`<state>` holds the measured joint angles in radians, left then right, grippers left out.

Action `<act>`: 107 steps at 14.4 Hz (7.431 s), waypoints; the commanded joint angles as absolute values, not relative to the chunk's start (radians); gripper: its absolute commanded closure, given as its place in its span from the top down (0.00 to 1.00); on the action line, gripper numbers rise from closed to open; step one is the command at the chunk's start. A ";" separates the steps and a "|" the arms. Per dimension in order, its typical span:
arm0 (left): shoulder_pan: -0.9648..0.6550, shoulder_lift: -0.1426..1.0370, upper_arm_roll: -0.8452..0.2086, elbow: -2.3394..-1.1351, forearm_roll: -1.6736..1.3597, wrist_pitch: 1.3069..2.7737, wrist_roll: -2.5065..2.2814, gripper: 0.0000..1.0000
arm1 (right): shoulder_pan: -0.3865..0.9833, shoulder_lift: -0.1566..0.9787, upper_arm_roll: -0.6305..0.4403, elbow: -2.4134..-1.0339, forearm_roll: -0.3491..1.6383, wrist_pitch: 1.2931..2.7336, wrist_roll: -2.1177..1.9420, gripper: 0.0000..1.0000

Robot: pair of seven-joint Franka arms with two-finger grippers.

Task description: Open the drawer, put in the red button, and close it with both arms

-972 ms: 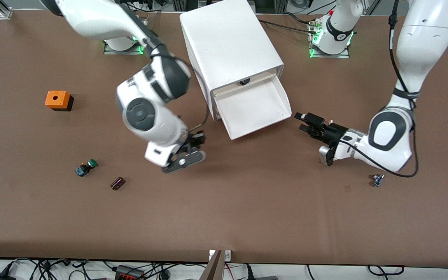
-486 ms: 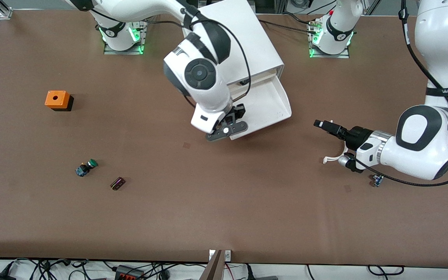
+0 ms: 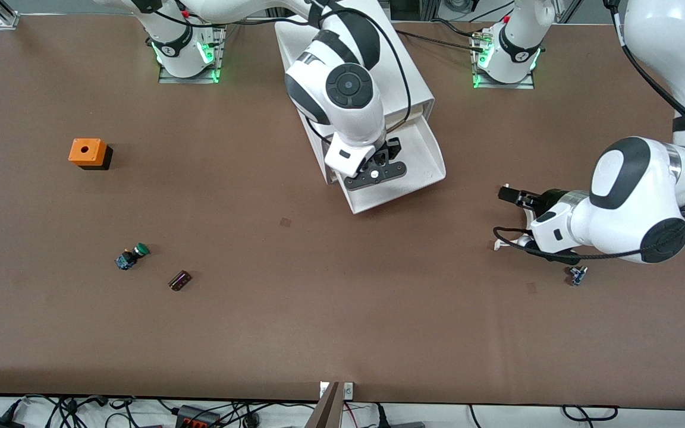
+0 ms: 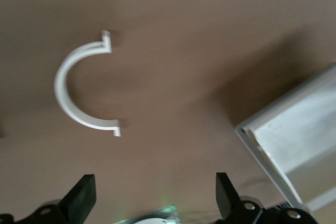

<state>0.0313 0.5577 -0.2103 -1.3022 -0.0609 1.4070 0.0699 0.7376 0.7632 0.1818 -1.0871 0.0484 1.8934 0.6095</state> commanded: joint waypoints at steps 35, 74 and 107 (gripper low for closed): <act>-0.060 0.508 -0.436 -1.707 -0.003 2.117 -0.869 1.00 | 0.126 0.632 0.084 -0.962 -0.008 1.586 0.239 1.00; -0.028 0.497 -0.624 -1.623 0.052 1.803 -1.074 1.00 | -0.029 -0.046 -0.015 -1.772 -0.023 1.720 -0.038 1.00; 0.015 -0.051 -0.034 -1.736 -0.015 1.723 0.158 1.00 | -0.029 -0.041 -0.017 -1.750 -0.023 1.713 -0.038 1.00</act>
